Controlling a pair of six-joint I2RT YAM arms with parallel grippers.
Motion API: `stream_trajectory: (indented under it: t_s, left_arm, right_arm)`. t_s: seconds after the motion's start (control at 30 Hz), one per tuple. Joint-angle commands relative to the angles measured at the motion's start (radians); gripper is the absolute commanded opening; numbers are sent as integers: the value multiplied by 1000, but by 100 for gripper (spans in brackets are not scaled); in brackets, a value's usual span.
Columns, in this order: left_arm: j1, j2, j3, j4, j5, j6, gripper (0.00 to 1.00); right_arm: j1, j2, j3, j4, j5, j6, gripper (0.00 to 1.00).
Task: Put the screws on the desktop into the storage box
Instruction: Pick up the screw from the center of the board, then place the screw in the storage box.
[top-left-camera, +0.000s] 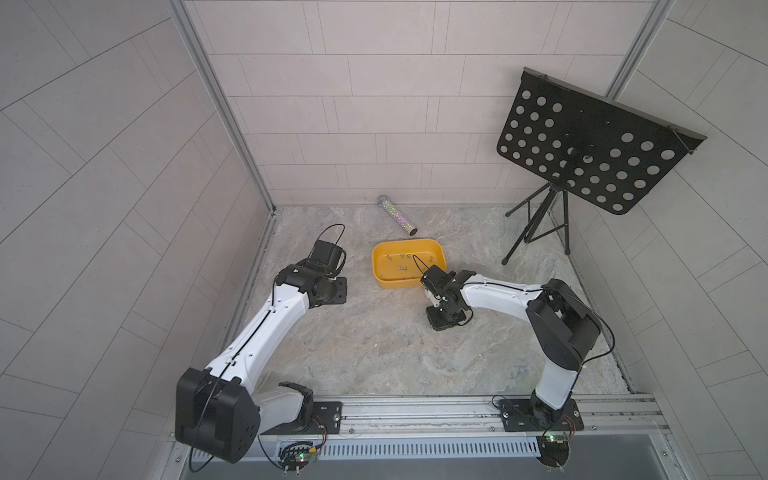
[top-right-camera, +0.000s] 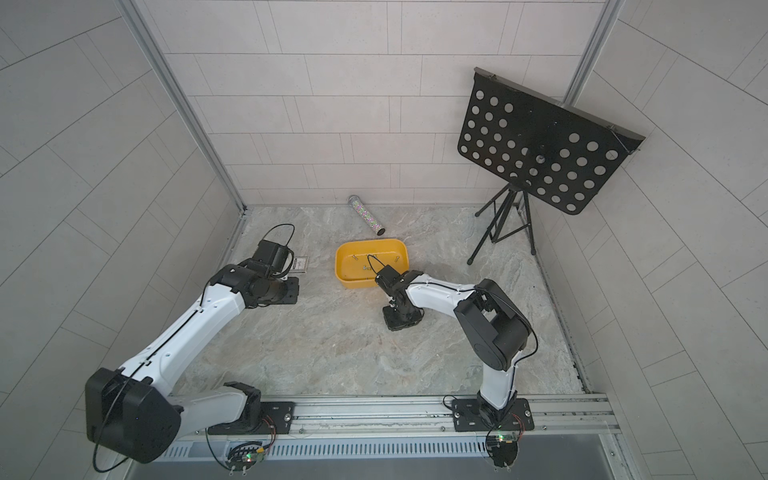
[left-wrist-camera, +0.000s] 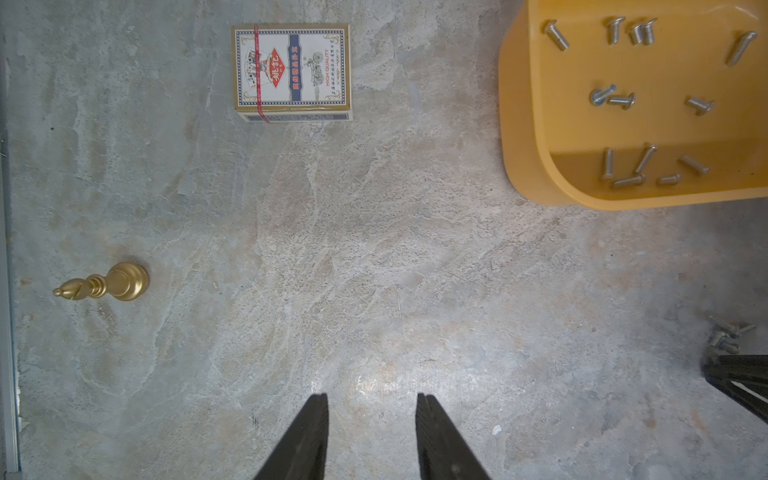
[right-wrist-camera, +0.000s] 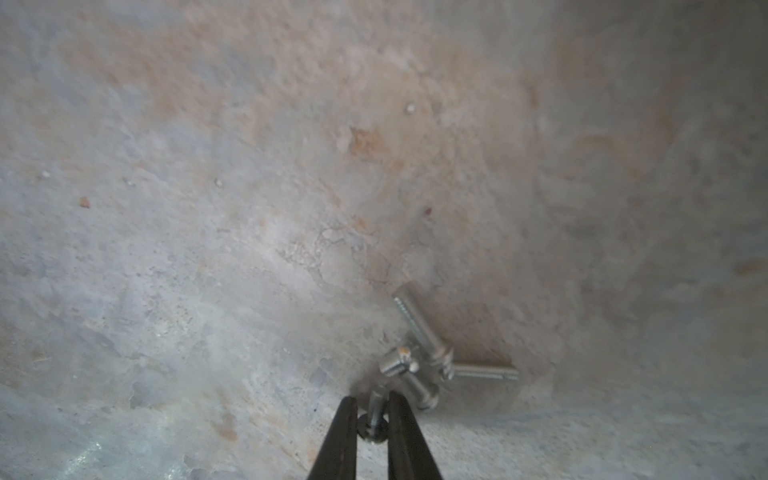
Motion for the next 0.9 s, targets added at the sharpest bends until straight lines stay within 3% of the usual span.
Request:
stream_trajectory:
  t_s: [0.0,0.67,0.87]
  left_arm:
    - [8,-7,-14,-1,1,11,43]
    - [8,-7,-13,-1,2,11,43]
    - [8,-8,-13,0,3,10,43]
  right_arm:
    - [8,35,-10,-14,42,4,16]
    - [6,-220,26,-190,90,-28,11]
    - [-9,-232,82,-215,88,-37,11]
